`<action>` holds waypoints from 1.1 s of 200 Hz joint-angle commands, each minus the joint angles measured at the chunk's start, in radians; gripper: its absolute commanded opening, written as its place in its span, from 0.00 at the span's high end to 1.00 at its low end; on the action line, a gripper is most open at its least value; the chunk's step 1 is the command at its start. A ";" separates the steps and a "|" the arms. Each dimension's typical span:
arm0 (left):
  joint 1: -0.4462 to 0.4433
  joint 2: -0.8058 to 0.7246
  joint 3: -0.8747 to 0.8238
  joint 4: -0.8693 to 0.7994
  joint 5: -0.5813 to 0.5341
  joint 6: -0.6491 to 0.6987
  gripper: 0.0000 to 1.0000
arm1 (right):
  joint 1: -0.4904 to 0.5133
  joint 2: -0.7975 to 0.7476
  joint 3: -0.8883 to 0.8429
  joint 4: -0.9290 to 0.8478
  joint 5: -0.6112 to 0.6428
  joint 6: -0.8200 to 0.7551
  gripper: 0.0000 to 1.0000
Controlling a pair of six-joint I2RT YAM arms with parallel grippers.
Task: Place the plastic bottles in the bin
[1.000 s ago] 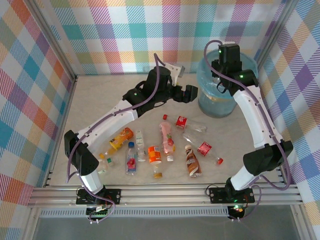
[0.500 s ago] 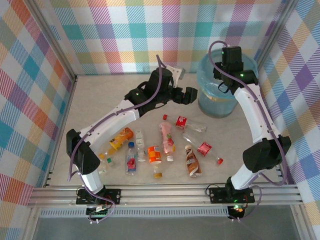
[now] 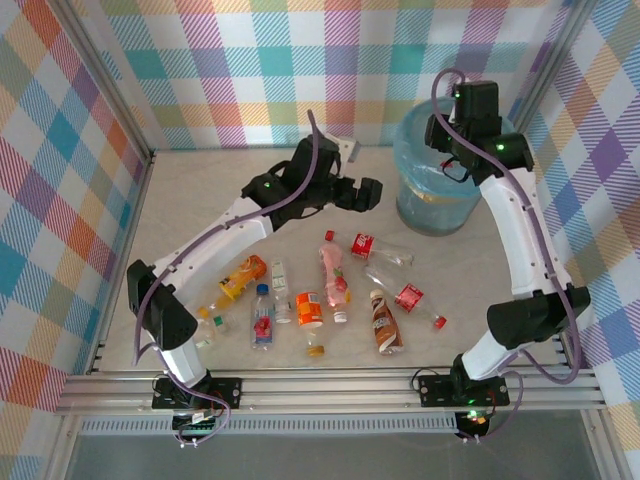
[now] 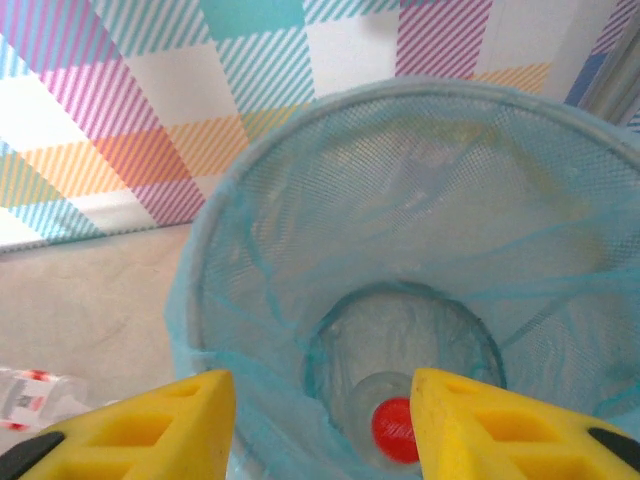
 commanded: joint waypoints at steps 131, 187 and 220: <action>0.128 -0.554 -0.464 -0.609 -0.308 -0.067 0.06 | 0.373 -0.399 -0.536 0.227 -0.309 0.061 0.51; 0.283 -0.537 -0.567 -0.471 -0.179 0.049 0.03 | 0.428 -0.323 -0.695 0.309 -0.442 0.130 0.51; 0.326 -0.357 -0.425 -0.308 -0.183 0.450 0.00 | 0.429 -0.295 -0.675 0.308 -0.473 0.148 0.52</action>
